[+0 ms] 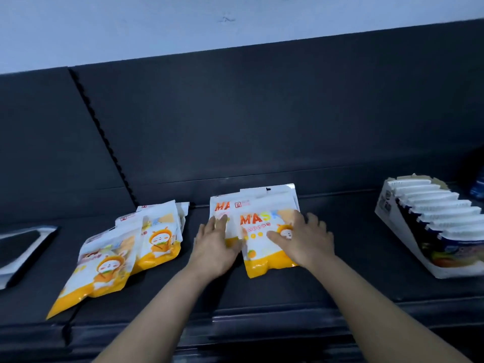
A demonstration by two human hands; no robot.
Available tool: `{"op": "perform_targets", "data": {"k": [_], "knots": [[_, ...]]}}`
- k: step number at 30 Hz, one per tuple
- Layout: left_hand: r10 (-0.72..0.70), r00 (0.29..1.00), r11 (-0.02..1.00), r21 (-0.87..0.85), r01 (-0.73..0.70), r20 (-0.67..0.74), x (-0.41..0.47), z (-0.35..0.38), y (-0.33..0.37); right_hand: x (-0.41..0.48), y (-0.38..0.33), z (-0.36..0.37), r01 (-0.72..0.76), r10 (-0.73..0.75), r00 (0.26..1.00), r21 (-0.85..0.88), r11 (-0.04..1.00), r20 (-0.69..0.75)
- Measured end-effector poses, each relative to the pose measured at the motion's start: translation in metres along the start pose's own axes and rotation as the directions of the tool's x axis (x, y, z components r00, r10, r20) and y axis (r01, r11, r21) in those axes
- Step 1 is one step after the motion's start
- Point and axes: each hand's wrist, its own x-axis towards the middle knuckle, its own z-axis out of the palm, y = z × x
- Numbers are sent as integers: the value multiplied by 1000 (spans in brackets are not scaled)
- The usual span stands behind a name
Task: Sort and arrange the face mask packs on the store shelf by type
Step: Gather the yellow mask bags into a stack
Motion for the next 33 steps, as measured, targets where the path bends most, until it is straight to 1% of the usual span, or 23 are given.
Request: {"op": "perform_targets", "data": {"k": [2, 3, 5, 8, 11, 13, 15, 17, 19, 21, 22, 24, 26, 27, 29, 30, 31, 33], "knots": [[-10, 999, 997, -71, 13, 50, -4, 3, -9, -4, 0, 7, 99, -99, 995, 35, 994, -8], [-4, 996, 993, -119, 15, 86, -4, 5, -12, -6, 0, 11, 160, -161, 987, 32, 987, 17], [14, 992, 986, -166, 7, 126, -1, 10, -11, -9, -1, 18, 224, -221, 972, -29, 974, 79], [42, 996, 989, -148, -30, 80, 6, 15, -2, -9, 2, 24, 204, -196, 977, -98, 974, 90], [87, 994, 988, -134, -78, 68, 8, 16, 2, -7, 5, 18, 167, -155, 982, -118, 979, 105], [90, 996, 987, -135, -86, 23, 7, 16, 2, -8, 5, 13, 171, -158, 980, -107, 980, 124], [72, 995, 989, -126, -80, -68, 3, 11, 0, -10, -1, 12, 203, -191, 975, -108, 973, 114], [71, 988, 990, -111, -86, -135, -1, 1, -4, -14, -15, 14, 265, -260, 964, -107, 958, 61], [80, 977, 993, -74, -96, -199, -6, -14, -12, -19, -34, 18, 351, -351, 936, -83, 933, 10], [77, 962, 996, -19, -85, -260, -10, -32, -24, -23, -57, 25, 440, -440, 898, -44, 897, 8], [54, 956, 998, -1, -57, -289, -13, -43, -34, -25, -71, 31, 483, -482, 876, -25, 875, 24], [-36, 941, 999, 3, 39, -335, -19, -65, -58, -30, -99, 40, 555, -554, 830, 4, 832, 66], [-155, 920, 985, 20, 173, -360, -22, -84, -90, -34, -125, 50, 617, -615, 783, 13, 787, 98], [-239, 905, 962, 40, 269, -351, -24, -94, -110, -38, -139, 55, 639, -637, 762, 22, 769, 116], [-430, 860, 884, 68, 463, -274, -30, -110, -151, -44, -165, 69, 658, -658, 736, 60, 751, 162], [-507, 834, 845, 63, 531, -217, -34, -116, -168, -47, -176, 77, 652, -654, 733, 81, 754, 188], [-557, 815, 821, 41, 569, -159, -38, -119, -181, -48, -184, 83, 637, -640, 739, 89, 765, 211], [-568, 818, 822, -25, 569, -88, -41, -120, -198, -48, -199, 94, 561, -566, 780, 104, 821, 265]]}}
